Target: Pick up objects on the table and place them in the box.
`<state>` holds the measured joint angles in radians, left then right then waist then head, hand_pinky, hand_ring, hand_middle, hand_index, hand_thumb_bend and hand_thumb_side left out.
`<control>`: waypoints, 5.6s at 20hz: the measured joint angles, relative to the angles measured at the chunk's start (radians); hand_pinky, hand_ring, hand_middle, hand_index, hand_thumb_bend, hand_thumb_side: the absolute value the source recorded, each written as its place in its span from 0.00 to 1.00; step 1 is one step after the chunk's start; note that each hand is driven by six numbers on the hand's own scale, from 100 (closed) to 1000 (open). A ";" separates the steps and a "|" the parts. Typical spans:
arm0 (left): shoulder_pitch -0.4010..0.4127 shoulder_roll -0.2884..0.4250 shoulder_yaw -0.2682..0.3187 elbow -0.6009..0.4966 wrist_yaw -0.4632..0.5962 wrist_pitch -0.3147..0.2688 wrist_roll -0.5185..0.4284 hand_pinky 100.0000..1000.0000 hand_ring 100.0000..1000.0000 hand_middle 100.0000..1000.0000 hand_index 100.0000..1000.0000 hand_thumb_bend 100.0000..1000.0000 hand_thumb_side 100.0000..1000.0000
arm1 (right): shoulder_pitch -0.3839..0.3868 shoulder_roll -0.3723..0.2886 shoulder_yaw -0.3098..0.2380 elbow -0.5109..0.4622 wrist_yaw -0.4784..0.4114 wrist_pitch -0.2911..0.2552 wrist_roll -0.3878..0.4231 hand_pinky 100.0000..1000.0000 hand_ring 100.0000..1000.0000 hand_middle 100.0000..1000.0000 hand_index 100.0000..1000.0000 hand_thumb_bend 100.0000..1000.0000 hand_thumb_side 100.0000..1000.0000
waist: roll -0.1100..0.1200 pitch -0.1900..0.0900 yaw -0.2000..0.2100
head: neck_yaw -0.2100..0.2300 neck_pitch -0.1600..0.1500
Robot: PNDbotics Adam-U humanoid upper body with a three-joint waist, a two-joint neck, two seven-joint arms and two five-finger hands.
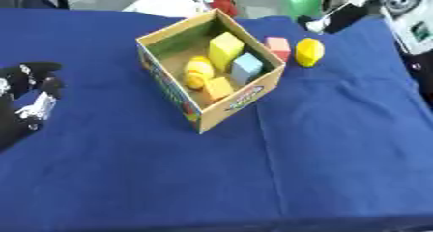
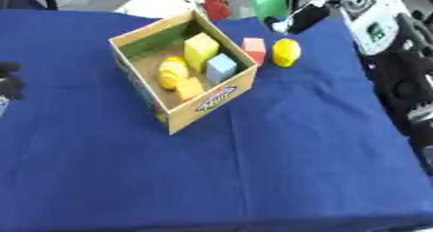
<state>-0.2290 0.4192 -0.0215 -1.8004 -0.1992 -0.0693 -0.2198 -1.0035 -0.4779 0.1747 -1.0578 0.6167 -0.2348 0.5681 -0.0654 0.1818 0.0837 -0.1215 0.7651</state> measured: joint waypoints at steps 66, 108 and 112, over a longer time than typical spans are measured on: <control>0.003 -0.024 -0.005 0.000 0.007 0.001 -0.013 0.74 0.50 0.51 0.79 0.00 0.59 | 0.046 0.038 -0.153 0.468 0.387 0.113 -0.247 0.76 0.74 0.55 0.76 0.00 0.09 | -0.009 0.001 -0.002 | -0.040 -0.001; -0.001 -0.026 0.000 0.000 0.008 0.000 -0.011 0.74 0.50 0.51 0.79 0.00 0.58 | -0.033 0.136 -0.010 0.157 0.457 0.013 -0.551 0.63 0.55 0.34 0.55 0.00 0.00 | -0.009 0.005 0.047 | -0.071 -0.011; -0.003 -0.033 0.000 0.000 0.010 -0.001 -0.012 0.74 0.50 0.51 0.79 0.00 0.58 | -0.041 0.188 0.022 0.154 0.451 -0.042 -0.475 0.70 0.69 0.62 0.87 0.00 0.20 | -0.009 0.005 0.064 | -0.075 -0.012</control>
<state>-0.2324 0.3866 -0.0215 -1.8003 -0.1895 -0.0701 -0.2321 -1.0447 -0.2897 0.1965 -0.9036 1.0675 -0.2773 0.0927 -0.0744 0.1872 0.1477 -0.1967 0.7534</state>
